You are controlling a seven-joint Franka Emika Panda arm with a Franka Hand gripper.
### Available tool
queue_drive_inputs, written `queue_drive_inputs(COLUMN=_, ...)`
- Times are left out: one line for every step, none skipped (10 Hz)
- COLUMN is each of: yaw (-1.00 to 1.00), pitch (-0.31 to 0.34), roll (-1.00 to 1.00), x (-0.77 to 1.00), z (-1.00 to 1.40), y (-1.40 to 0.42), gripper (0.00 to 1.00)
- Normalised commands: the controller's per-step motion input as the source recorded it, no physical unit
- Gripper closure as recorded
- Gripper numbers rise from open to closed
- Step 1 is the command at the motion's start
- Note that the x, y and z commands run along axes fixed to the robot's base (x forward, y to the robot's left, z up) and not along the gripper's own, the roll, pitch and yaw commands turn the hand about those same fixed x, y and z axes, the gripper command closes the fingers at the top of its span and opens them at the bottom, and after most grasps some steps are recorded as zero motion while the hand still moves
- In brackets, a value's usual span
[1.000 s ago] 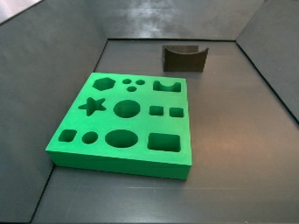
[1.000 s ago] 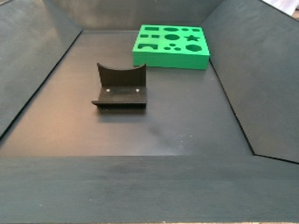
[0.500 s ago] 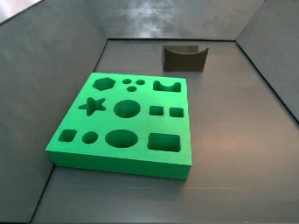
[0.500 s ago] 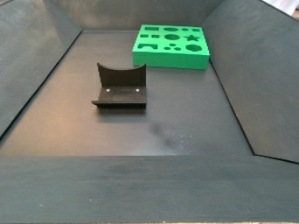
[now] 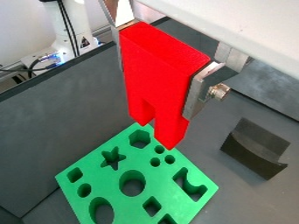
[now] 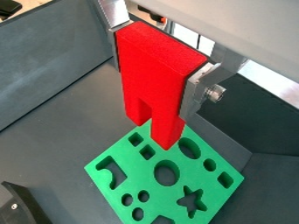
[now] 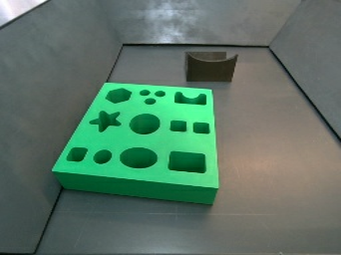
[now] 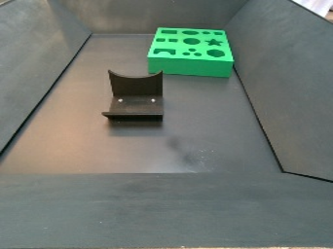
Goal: Pick up the double-square object. Move up. Place the double-square object on the fixture. Regrasp the double-square object. Move to above the board. Insert the double-square object.
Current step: Insert the double-square object.
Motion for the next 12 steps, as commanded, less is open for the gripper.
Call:
queue_drive_inputs(yaw=0.00, pitch=0.000, roll=0.00, x=0.23, z=-0.27, y=-0.11, gripper=1.00)
queue_drive_inputs(yaw=-0.02, pitch=-0.001, roll=0.04, x=0.36, z=-0.45, y=-0.23, gripper=1.00)
queue_drive_inputs(yaw=-0.06, pitch=-0.001, roll=0.06, x=0.46, z=-0.53, y=-0.26, gripper=1.00)
queue_drive_inputs(yaw=-0.03, pitch=-0.001, roll=0.06, x=0.52, z=-0.55, y=-0.23, gripper=1.00)
queue_drive_inputs(yaw=-0.02, pitch=-0.009, roll=0.07, x=0.41, z=-0.59, y=-0.14, gripper=1.00)
queue_drive_inputs(yaw=0.00, pitch=-0.039, roll=0.08, x=0.17, z=-0.63, y=-0.04, gripper=1.00)
queue_drive_inputs(yaw=-0.02, pitch=-0.146, roll=0.04, x=-0.18, z=-0.65, y=0.00, gripper=1.00)
queue_drive_inputs(yaw=0.00, pitch=-0.127, roll=0.03, x=-0.08, z=-0.64, y=0.00, gripper=1.00)
queue_drive_inputs(yaw=0.00, pitch=-0.127, roll=0.01, x=-0.03, z=-0.67, y=-0.01, gripper=1.00)
queue_drive_inputs(yaw=0.00, pitch=-0.149, roll=0.08, x=0.00, z=-0.66, y=-0.16, gripper=1.00)
queue_drive_inputs(yaw=-0.03, pitch=-0.106, roll=0.07, x=0.22, z=-0.53, y=-0.24, gripper=1.00)
queue_drive_inputs(yaw=-0.09, pitch=-0.117, roll=0.08, x=0.30, z=-0.53, y=-0.24, gripper=1.00)
